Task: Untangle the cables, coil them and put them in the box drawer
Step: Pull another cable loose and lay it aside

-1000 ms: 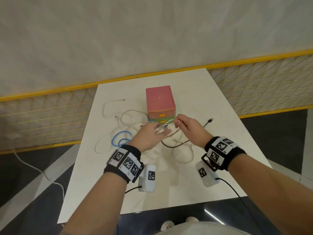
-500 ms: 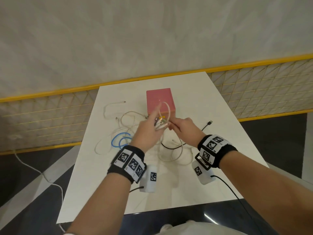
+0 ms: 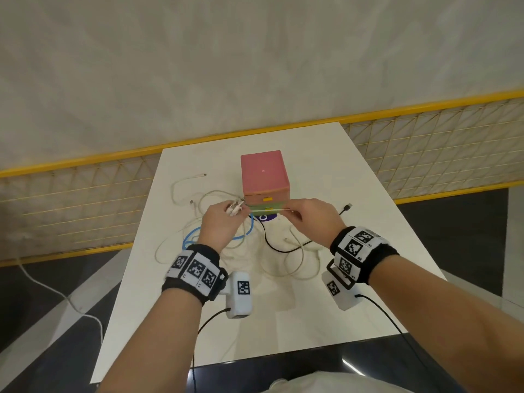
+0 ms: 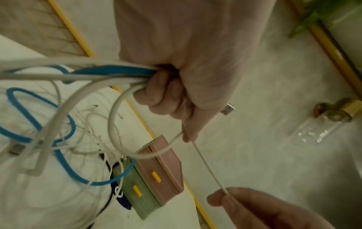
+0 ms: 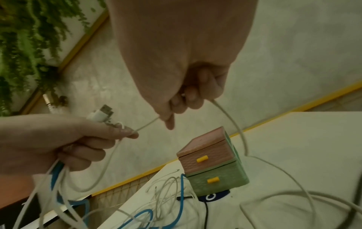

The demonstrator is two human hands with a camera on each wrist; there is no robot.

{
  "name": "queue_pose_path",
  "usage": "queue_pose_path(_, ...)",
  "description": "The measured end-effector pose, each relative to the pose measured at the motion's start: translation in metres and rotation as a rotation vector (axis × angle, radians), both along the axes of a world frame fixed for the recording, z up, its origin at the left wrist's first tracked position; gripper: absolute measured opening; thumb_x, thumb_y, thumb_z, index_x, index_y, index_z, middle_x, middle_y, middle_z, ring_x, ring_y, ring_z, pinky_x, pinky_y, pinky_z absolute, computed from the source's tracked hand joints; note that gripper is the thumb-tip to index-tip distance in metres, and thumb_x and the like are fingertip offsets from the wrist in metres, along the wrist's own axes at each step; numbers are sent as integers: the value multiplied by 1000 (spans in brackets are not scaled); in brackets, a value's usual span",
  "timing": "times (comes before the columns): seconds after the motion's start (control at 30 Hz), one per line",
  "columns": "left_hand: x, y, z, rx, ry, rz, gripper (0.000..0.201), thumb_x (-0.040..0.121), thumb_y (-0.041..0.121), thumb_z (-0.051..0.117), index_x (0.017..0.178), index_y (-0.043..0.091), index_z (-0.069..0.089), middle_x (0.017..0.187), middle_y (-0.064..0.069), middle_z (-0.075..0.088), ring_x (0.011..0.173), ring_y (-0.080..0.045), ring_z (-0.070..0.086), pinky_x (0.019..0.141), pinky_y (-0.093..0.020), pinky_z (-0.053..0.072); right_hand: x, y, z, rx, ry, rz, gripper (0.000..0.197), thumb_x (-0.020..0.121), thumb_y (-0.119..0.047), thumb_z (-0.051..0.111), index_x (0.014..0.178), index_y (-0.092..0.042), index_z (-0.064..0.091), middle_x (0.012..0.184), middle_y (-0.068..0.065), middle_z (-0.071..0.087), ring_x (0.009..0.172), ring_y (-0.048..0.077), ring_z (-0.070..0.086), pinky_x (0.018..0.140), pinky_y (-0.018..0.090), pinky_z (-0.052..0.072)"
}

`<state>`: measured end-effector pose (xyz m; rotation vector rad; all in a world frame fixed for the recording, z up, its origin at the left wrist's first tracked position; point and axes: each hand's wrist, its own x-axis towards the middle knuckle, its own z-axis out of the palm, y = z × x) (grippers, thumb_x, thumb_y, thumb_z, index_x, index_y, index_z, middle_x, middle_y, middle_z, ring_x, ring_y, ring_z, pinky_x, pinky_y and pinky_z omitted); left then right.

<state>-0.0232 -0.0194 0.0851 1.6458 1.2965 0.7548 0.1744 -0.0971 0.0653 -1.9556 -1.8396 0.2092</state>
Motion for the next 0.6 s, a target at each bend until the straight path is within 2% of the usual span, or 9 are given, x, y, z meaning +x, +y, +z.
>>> queue_pose_path(0.07,-1,-2,2,-215,-100,-56,23,83,22,75,95,3,72,56,0,46,50,-17,38,46,-25,33,-3,6,-1,-24,38,-92,26,92,-26,44,85,-15,66,65,6,60,65,28,56,58,34,46)
queue_pose_path(0.1,-4,0,2,-310,-140,-103,28,82,23,76,98,2,69,53,3,33,47,-14,26,42,-23,22,-1,8,0,-44,83,-138,27,91,-23,45,81,-12,66,63,9,60,62,29,56,56,34,46)
queue_pose_path(0.17,-13,4,3,-390,-115,-174,24,81,24,77,96,8,66,53,4,25,47,-14,18,43,-23,15,7,8,1,-71,193,-206,28,90,-22,45,76,-10,67,63,9,65,56,27,62,55,34,50)
queue_pose_path(0.2,-18,8,1,-384,-36,-155,21,79,23,78,91,11,65,52,4,31,47,-15,25,44,-23,19,12,7,2,-75,242,-227,28,90,-21,45,75,-11,67,64,5,68,52,22,64,56,33,52)
queue_pose_path(0.27,-24,14,-1,-249,258,-38,31,76,21,79,101,10,65,72,-4,61,66,-23,55,57,-27,40,16,2,3,-71,268,-240,28,91,-21,46,75,-14,68,71,0,72,48,12,65,59,31,56)
queue_pose_path(0.33,-25,10,-6,12,538,69,67,79,17,75,139,17,45,110,-11,67,99,-32,63,80,-35,48,14,1,2,-78,238,-227,27,90,-19,46,77,-12,68,78,4,73,48,7,65,60,32,56)
queue_pose_path(0.4,-17,-1,-5,279,594,4,82,85,10,63,151,36,22,104,-10,68,94,-32,64,78,-39,51,7,2,1,-114,223,-188,26,89,-16,46,79,-11,69,83,8,74,49,10,66,61,34,56)
queue_pose_path(0.5,8,-18,-11,370,530,-372,73,87,16,58,144,49,28,88,-3,67,85,-25,65,75,-37,53,-12,4,0,-151,147,-66,23,87,-14,46,83,-13,69,84,8,73,57,23,67,69,37,55)
queue_pose_path(0.6,24,-20,-22,194,401,-443,28,91,25,62,118,19,59,97,-4,69,91,-22,64,78,-33,50,-24,3,0,-116,167,-1,26,90,-16,45,87,-21,71,74,4,72,52,19,67,66,33,54)
